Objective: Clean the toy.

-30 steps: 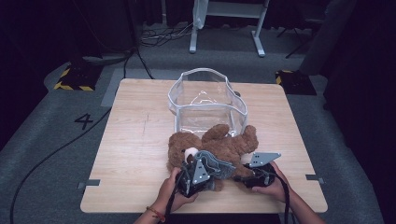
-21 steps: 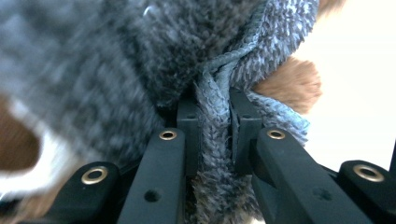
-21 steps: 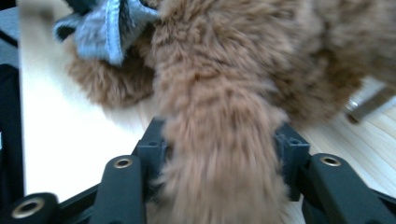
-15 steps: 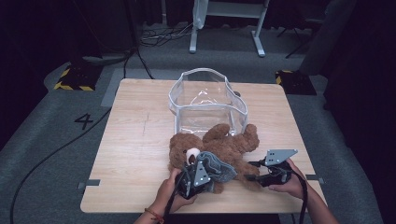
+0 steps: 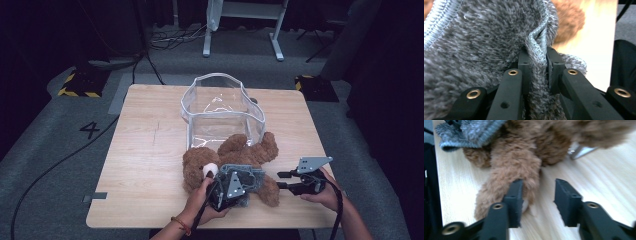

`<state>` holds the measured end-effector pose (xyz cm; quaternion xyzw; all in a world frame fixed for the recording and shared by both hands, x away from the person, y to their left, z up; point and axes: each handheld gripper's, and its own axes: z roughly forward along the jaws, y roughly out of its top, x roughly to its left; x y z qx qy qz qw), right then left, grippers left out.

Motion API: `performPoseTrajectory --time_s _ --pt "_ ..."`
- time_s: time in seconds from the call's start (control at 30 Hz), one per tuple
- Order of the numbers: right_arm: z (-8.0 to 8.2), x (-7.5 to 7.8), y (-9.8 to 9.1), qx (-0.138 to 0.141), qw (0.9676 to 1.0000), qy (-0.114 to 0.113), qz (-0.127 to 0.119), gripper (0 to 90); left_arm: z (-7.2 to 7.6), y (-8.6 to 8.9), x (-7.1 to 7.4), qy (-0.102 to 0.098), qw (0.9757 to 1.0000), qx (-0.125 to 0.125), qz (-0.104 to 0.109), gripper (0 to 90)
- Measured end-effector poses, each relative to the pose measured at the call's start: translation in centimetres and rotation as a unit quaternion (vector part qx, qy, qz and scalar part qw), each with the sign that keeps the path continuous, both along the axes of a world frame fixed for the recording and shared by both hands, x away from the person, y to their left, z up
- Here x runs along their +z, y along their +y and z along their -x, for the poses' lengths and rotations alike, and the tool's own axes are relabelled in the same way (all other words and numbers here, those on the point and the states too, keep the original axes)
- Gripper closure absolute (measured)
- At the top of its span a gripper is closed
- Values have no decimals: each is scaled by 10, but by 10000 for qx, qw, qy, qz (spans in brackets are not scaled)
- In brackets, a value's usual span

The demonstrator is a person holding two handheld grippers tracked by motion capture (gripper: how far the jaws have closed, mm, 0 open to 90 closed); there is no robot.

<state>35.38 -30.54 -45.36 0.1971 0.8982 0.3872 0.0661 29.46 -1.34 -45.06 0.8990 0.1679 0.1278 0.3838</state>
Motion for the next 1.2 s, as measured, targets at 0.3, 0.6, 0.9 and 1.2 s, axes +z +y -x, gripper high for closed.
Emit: performPoseTrajectory --time_s 0.3,0.6,0.9,1.2 --pt "3 -14 24 315 9978 416 -409 688 -4 -6 -6 -123 9993 70 -341 773" --pt "12 -21 58 516 9947 633 -628 665 -2 36 -13 63 9965 609 -567 780" --pt "15 -25 71 419 9948 603 -707 691 18 20 -8 -36 9985 77 -549 778" --pt "12 -26 62 245 9965 529 -607 611 14 0 -3 31 9990 -136 -413 777"
